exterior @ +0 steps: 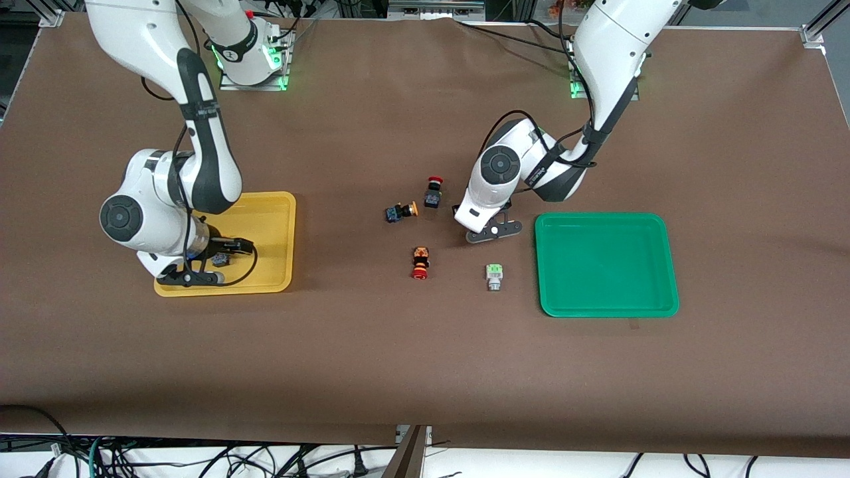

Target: Place green and yellow buttons in trays

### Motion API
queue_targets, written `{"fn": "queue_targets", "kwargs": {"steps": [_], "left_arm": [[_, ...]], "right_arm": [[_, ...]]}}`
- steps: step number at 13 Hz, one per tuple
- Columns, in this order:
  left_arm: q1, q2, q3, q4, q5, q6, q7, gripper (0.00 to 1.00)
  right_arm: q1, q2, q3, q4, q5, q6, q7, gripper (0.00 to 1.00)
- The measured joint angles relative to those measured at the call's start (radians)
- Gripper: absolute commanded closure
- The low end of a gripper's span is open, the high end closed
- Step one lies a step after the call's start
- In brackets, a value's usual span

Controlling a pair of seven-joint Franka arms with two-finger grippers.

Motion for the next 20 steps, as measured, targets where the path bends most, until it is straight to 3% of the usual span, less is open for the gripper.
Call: {"fn": "queue_targets", "kwargs": {"steps": [4,7,12,14,15,17,18,20], "left_arm": [[0.029,-0.006,0.004,0.008,0.005,-0.006,0.042,1.0],[0.125,-0.057,0.022,0.024,0.006,-0.111,0.273,1.0],[0.195,-0.091,0.185,0.013,0.006,-0.159,0.651,1.0],[0.197,-0.078,0.203,0.0,0.006,-0.158,0.676,0.01],[0.196,-0.07,0.202,0.001,0.005,-0.155,0.676,0.0],[0.195,-0.068,0.198,0.028,-0.047,-0.148,0.675,0.0],[0.19,-0.068,0.192,0.067,-0.103,-0.148,0.675,0.0],[0.165,-0.05,0.176,0.152,-0.18,-0.15,0.648,0.0]], "right_arm": [[0.12,0.0,0.101,0.055,0.049,-0.039,0.521,0.04],[0.197,0.031,0.179,0.057,0.086,0.009,0.852,0.04],[0.287,0.103,0.257,0.057,0.159,0.139,1.176,0.04],[0.315,0.138,0.261,0.056,0.161,0.189,1.225,0.08],[0.329,0.156,0.262,0.056,0.161,0.211,1.24,0.22],[0.354,0.18,0.262,0.056,0.162,0.234,1.25,0.75],[0.355,0.18,0.261,0.057,0.162,0.236,1.244,0.96],[0.356,0.168,0.233,0.068,0.161,0.199,1.186,1.0]]}}
